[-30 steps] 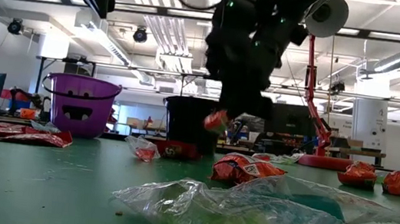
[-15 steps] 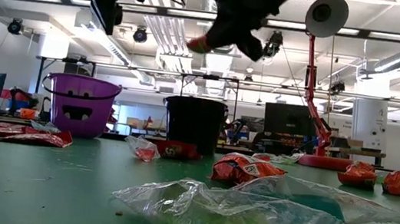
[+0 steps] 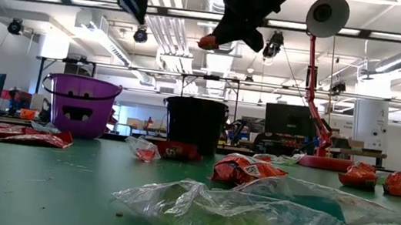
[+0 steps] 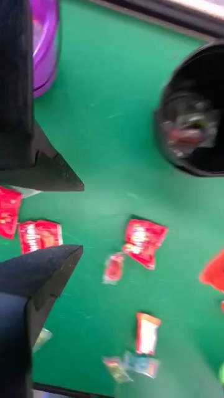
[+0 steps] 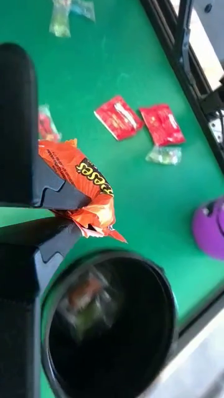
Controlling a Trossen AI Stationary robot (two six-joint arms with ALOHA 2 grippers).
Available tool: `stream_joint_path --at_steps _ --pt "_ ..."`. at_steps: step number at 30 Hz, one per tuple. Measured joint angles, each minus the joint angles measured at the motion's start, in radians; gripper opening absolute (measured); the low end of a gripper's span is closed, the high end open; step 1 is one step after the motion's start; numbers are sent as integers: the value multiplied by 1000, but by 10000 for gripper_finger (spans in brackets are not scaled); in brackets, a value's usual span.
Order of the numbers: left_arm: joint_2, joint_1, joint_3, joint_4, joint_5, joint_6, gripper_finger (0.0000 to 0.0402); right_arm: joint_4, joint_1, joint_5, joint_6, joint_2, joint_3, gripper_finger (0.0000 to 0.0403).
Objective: Sort candy
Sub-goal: Put the orange chocolate bar into the purple bucket
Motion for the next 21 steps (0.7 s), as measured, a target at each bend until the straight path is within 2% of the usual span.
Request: stream_joint_path --at_steps 5,10,21 --pt "33 0 85 69 0 -25 164 62 -48 0 -91 -16 0 9" --pt "39 0 93 173 0 -30 168 95 -93 -1 -184 -40 2 9" --pt "29 18 -114 510 2 -49 168 99 -194 -19 -293 -83 2 9"
